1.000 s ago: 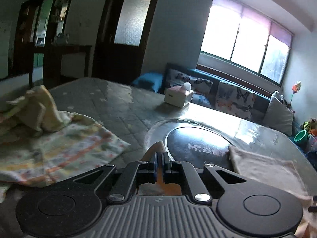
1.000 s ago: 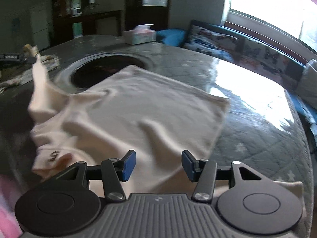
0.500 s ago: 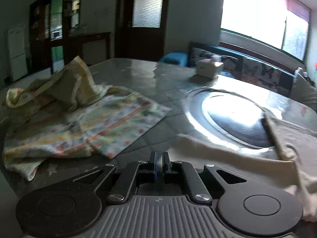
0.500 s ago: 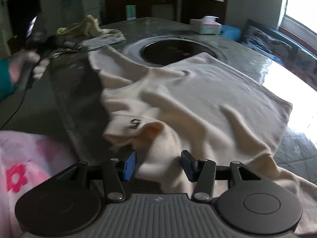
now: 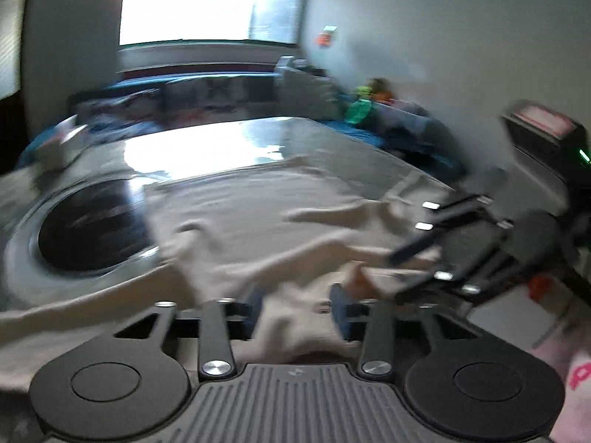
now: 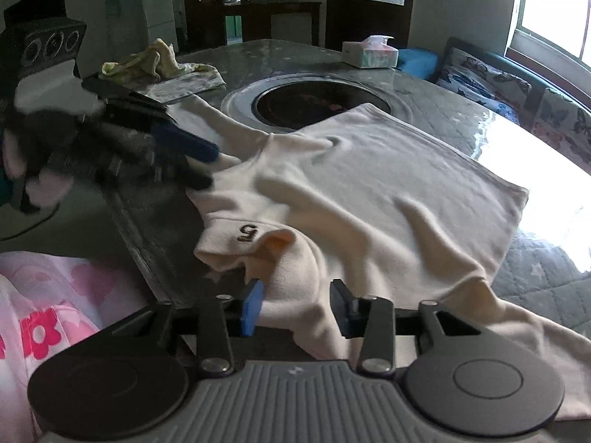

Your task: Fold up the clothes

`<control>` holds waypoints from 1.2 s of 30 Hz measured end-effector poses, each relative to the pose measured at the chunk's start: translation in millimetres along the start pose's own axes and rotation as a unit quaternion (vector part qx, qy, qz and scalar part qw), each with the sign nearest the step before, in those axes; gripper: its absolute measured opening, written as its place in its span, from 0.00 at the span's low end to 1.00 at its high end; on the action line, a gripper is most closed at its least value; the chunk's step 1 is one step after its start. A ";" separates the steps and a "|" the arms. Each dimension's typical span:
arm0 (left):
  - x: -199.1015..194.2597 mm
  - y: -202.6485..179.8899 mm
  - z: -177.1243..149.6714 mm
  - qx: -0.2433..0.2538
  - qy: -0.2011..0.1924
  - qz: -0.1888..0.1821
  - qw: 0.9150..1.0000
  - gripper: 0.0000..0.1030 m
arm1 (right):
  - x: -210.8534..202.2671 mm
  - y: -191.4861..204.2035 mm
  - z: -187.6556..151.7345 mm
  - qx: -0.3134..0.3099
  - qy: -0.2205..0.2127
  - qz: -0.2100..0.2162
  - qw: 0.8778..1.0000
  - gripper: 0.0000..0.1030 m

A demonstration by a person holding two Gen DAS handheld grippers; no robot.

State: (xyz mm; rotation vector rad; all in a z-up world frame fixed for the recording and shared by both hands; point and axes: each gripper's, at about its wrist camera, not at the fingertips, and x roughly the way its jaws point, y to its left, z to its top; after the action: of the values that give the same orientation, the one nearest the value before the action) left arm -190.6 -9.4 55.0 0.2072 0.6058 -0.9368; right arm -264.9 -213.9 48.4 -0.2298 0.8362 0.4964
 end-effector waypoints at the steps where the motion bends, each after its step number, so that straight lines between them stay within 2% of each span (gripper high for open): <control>1: 4.8 -6.5 -0.4 0.017 0.006 -0.006 1.000 0.47 | 0.8 1.1 0.2 -0.001 -0.001 0.001 1.000 0.36; 5: 25.6 -27.9 -1.7 0.082 0.030 -0.005 0.996 0.44 | 9.1 4.4 -0.9 -0.003 0.003 -0.001 1.000 0.24; 6: 31.1 -30.4 -3.1 0.090 0.038 -0.002 0.995 0.39 | 10.8 5.1 -1.5 -0.006 0.004 -0.004 1.000 0.20; 8: 38.6 -33.4 -6.5 0.108 0.050 0.005 0.993 0.20 | 10.9 5.7 -1.9 -0.012 0.003 -0.012 1.000 0.13; 11: 40.1 -34.5 -7.4 0.115 0.058 0.009 0.992 0.07 | 4.9 2.5 -1.2 -0.012 -0.004 -0.020 1.000 0.08; 14: 26.9 -26.8 1.1 0.094 0.044 -0.006 0.995 0.07 | -2.9 1.9 -1.0 -0.016 0.000 -0.012 1.000 0.08; 16: 18.6 -24.5 2.0 0.099 0.036 -0.016 0.994 0.07 | -5.0 5.1 -3.0 -0.028 0.006 -0.004 1.000 0.08; 20: 29.1 -20.8 -8.0 0.107 0.082 -0.027 0.991 0.07 | 1.2 10.2 -9.3 -0.041 0.026 0.016 0.999 0.11; 22: 25.6 -17.9 -6.2 0.107 0.080 -0.038 0.990 0.12 | -3.1 7.0 -7.3 -0.037 0.022 0.024 0.999 0.17; 26: 16.3 -5.1 9.6 0.085 0.055 -0.050 0.994 0.13 | -17.7 -6.2 2.8 -0.021 -0.006 0.026 0.999 0.19; 29: 19.9 9.7 26.9 0.052 0.036 -0.024 0.998 0.13 | -17.7 -22.2 11.0 -0.005 -0.027 -0.007 1.000 0.20; 31: 31.2 22.3 35.8 0.025 0.030 -0.003 0.999 0.13 | -8.2 -35.1 11.6 0.019 -0.030 -0.027 0.999 0.25; 36: 68.8 57.0 45.2 -0.066 0.033 0.038 0.997 0.13 | 15.4 -66.8 12.8 0.077 -0.038 -0.076 0.993 0.25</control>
State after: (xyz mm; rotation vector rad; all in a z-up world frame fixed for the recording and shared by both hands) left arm -96.4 -42.5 47.6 0.1427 0.7136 -0.8166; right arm -214.0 -261.5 45.3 -0.1295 0.7714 0.2941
